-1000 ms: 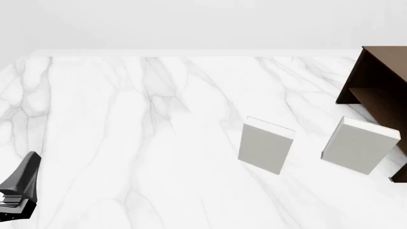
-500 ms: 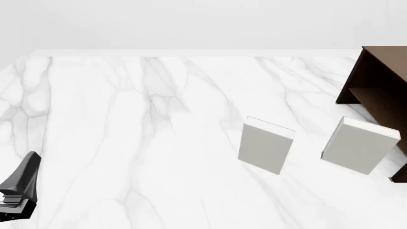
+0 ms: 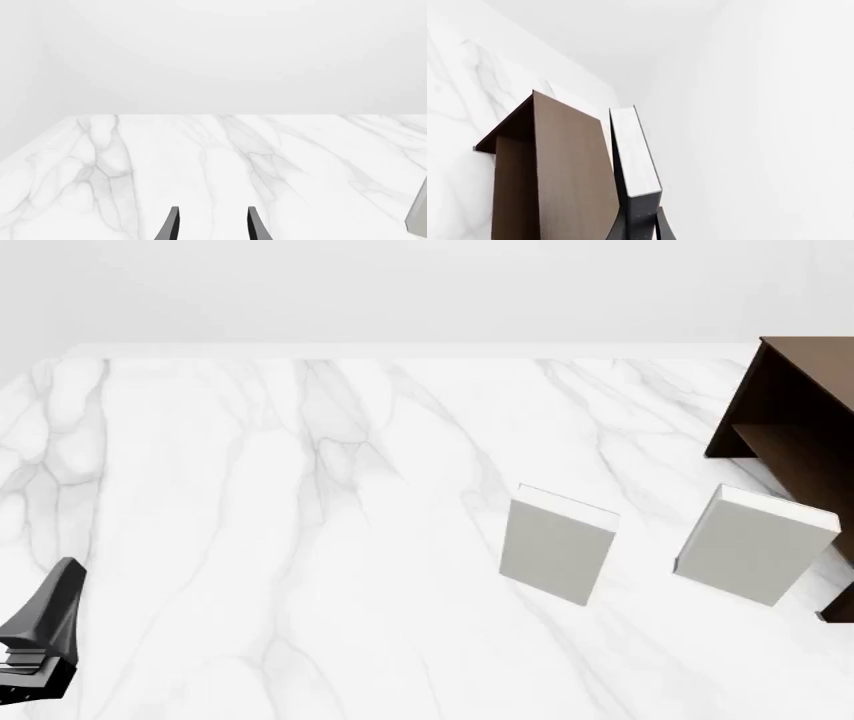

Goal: Pick up the book on the left and place it on top of the shelf.

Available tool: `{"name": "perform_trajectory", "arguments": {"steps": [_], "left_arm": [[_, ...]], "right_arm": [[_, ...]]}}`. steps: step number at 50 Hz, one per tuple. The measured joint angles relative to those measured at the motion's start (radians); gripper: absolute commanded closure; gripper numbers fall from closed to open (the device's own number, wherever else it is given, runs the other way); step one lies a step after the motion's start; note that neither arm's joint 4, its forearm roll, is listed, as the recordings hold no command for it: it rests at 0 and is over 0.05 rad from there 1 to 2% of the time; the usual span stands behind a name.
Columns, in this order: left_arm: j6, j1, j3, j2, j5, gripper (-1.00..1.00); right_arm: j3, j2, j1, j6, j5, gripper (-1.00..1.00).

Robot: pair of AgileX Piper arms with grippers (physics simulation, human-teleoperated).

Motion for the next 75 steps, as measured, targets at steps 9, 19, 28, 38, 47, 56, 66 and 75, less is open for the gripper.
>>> {"name": "perform_trajectory", "arguments": {"steps": [9,19,28,38,47,56,66,75], "left_arm": [[0.0,0.0,0.0,0.0,0.0,-1.0],[0.0,0.0,0.0,0.0,0.0,-1.0],[0.0,0.0,0.0,0.0,0.0,-1.0],[0.0,0.0,0.0,0.0,0.0,-1.0],[0.0,0.0,0.0,0.0,0.0,-1.0],[0.0,0.0,0.0,0.0,0.0,-1.0],[0.0,0.0,0.0,0.0,0.0,-1.0],[0.0,0.0,0.0,0.0,0.0,-1.0]], "right_arm": [[-0.008,0.036,-0.015,-0.008,-0.025,1.0],[-0.025,0.069,-0.033,-0.022,-0.043,1.0],[-0.038,0.093,-0.046,-0.034,-0.052,1.0],[-0.05,0.128,-0.054,-0.043,-0.071,1.0],[-0.062,0.161,-0.058,-0.052,-0.089,1.0],[-0.08,0.207,-0.061,-0.061,-0.111,1.0],[-0.096,0.249,-0.061,-0.07,-0.13,1.0],[-0.108,0.278,-0.06,-0.073,-0.143,1.0]]}}
